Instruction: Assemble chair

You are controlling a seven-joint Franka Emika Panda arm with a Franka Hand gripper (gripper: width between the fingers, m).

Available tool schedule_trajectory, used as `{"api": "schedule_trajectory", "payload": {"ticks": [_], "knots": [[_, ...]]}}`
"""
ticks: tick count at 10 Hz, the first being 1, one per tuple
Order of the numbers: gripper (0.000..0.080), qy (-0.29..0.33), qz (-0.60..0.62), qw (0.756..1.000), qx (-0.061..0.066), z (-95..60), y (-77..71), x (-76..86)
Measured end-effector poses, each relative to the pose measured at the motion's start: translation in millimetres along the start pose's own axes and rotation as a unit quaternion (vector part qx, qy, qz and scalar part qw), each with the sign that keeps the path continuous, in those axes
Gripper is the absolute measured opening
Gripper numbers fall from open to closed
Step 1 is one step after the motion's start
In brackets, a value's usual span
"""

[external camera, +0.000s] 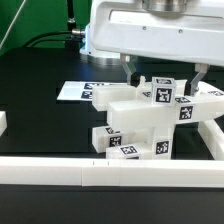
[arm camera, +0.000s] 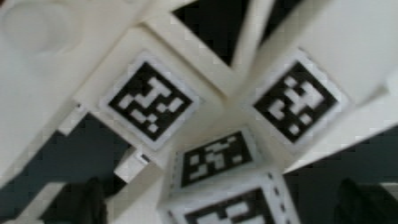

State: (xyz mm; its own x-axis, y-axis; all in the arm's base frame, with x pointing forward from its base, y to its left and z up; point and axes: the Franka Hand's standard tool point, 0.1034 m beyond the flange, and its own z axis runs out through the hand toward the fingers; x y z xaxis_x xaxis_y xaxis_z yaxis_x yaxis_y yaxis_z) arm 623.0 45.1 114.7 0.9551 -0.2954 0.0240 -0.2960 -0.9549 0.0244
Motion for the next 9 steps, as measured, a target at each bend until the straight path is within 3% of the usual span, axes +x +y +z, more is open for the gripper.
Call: {"api": "schedule_trajectory", "payload": {"ticks": [4, 6, 7, 8, 9], "knots": [[0.0649, 0.001, -0.145, 0.989, -0.002, -0.1, 2.4, 1.1], [0.0391, 0.001, -0.143, 0.99, -0.002, 0.0, 2.5, 1.1], [0.0391, 0.001, -0.142, 0.99, -0.002, 0.0, 2.5, 1.1], [0.0284, 0.001, -0.13, 0.992, -0.001, -0.1, 2.5, 1.1], [0.0284, 0.001, -0.13, 0.991, -0.001, -0.1, 2.5, 1.2]]}}
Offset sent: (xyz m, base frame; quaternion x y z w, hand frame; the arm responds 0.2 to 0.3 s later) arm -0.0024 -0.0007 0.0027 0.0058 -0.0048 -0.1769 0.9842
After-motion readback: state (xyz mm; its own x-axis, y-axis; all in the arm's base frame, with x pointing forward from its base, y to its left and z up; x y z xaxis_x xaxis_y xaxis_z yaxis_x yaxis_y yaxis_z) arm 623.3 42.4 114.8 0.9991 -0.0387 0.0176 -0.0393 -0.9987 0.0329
